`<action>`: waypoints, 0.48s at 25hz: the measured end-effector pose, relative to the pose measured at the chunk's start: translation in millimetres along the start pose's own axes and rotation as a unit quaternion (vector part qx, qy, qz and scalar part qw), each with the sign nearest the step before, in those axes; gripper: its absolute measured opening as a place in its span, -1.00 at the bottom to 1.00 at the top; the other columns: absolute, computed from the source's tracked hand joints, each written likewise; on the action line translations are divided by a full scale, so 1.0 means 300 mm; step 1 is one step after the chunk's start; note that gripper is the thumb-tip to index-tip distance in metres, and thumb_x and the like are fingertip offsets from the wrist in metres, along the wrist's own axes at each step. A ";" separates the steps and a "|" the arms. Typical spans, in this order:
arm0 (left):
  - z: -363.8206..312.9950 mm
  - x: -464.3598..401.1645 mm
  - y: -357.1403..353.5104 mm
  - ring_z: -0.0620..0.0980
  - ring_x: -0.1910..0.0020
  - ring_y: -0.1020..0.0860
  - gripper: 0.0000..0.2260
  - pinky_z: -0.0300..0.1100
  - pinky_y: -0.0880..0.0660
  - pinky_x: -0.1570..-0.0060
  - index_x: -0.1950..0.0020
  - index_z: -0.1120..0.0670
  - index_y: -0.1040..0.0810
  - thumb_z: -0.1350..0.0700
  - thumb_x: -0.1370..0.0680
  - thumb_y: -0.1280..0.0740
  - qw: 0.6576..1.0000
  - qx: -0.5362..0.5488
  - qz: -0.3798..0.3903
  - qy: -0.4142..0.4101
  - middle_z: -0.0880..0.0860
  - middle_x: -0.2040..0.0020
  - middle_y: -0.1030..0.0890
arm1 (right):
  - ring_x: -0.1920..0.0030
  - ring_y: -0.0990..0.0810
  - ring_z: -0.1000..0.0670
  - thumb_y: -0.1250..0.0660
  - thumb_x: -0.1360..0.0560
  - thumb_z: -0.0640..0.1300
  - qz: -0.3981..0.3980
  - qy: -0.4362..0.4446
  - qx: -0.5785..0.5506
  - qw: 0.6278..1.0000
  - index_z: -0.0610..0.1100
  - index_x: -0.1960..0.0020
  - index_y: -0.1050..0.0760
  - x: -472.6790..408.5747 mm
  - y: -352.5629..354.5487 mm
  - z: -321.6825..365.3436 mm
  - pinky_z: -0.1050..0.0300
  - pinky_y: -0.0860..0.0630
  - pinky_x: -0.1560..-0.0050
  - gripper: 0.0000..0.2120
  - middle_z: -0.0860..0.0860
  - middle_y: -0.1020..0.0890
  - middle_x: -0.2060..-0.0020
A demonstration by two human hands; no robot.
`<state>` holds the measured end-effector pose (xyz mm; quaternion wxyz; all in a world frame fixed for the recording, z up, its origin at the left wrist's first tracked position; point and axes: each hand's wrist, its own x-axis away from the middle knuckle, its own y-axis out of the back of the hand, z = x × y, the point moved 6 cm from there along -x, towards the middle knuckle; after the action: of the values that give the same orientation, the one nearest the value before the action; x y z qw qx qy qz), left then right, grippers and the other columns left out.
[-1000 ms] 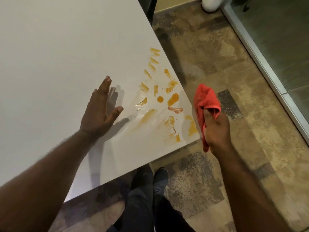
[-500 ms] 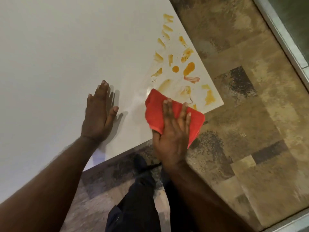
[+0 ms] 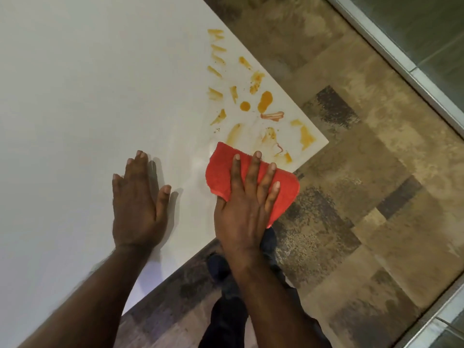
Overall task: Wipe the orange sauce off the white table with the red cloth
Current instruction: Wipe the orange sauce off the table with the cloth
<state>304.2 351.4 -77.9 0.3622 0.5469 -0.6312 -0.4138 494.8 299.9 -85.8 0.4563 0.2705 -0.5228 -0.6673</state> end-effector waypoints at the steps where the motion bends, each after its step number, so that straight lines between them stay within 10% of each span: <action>1: 0.001 -0.001 0.000 0.08 -0.58 -0.10 -0.38 0.04 0.10 -0.54 -0.60 0.13 -0.08 -0.18 -0.62 0.01 1.000 -0.001 0.002 0.003 0.11 -0.59 -0.18 | -0.55 0.29 -0.19 -0.21 -0.53 0.12 -0.002 -0.010 -0.002 1.000 0.07 -0.58 0.16 -0.030 0.009 -0.021 -0.20 0.29 -0.51 -0.23 -0.07 0.17 -0.59; 12: -0.009 -0.005 0.001 0.11 -0.58 -0.10 -0.40 0.07 0.10 -0.54 -0.59 0.11 -0.08 -0.15 -0.62 -0.02 1.000 -0.006 0.019 -0.007 0.11 -0.58 -0.20 | -0.56 0.23 -0.21 -0.14 -0.59 0.08 -0.037 -0.063 -0.015 0.997 0.12 -0.57 0.08 -0.367 0.126 -0.254 -0.20 0.22 -0.53 -0.37 -0.14 0.15 -0.58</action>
<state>306.7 352.7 -76.6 0.3691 0.5299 -0.6416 -0.4139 619.0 362.3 -86.2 0.4013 0.2407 -0.5300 -0.7072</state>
